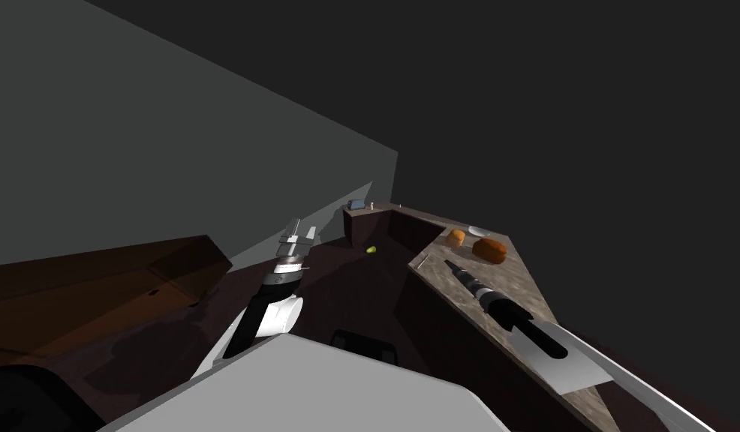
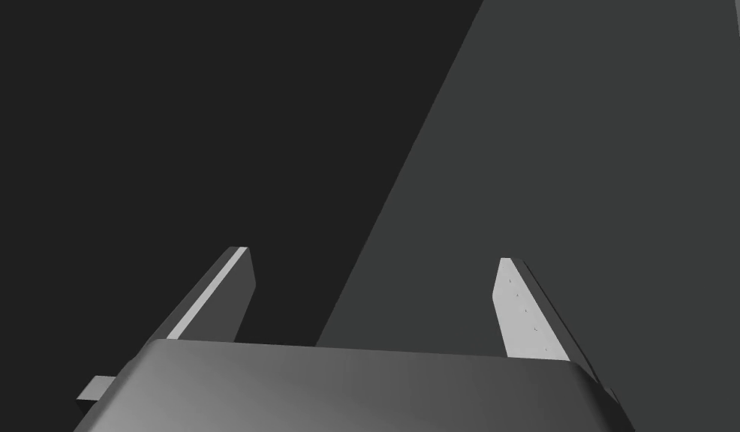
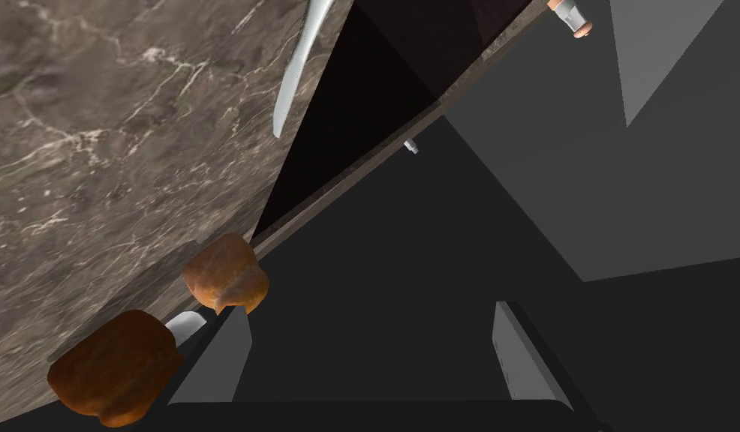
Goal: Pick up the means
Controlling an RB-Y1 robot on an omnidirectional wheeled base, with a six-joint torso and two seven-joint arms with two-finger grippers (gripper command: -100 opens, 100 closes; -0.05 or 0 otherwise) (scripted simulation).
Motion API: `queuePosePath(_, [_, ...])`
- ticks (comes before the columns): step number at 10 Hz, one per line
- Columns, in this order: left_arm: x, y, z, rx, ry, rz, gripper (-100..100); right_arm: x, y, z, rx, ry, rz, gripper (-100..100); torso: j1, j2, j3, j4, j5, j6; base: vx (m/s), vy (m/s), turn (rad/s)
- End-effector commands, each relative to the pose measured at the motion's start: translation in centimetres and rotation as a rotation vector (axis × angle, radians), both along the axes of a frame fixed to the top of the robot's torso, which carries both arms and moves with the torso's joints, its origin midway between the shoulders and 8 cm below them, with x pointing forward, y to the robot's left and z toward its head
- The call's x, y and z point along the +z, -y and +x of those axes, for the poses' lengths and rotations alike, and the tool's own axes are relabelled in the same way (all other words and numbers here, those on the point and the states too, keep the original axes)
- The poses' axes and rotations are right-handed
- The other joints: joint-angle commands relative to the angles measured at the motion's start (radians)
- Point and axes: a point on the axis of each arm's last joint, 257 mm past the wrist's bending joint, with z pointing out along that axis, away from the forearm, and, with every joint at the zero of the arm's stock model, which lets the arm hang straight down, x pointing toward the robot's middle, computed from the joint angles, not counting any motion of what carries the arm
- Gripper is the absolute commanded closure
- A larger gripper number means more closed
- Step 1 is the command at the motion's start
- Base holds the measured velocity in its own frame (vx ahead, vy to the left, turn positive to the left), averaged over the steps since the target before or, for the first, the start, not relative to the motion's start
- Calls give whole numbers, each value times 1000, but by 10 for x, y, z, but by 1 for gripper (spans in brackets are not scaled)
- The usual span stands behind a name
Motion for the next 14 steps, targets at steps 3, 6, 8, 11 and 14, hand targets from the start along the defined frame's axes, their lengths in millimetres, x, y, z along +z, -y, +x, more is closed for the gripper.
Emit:
queuePosePath(3, [0,0,0,0,0,0,0,-27,47,-19,-104,-106,-33,-100,0,0,0,0,0,1,-2,23,233])
queuePosePath(6, [0,0,0,0,0,0,0,-55,105,-52,-233,-233,-70,-100,0,-1,-1,0,0,2,12,35,292])
queuePosePath(8, [0,0,0,0,0,0,0,-56,109,-54,-241,-237,-72,-100,0,-2,-1,0,0,2,15,19,97])
queuePosePath(11, [0,0,0,0,0,0,0,-80,165,-98,-381,-358,-102,-100,0,-2,-1,0,0,2,28,30,283])
queuePosePath(14, [0,0,0,0,0,0,0,-90,190,-124,-450,-414,-113,-100,1,-3,-2,-1,0,1,41,34,211])
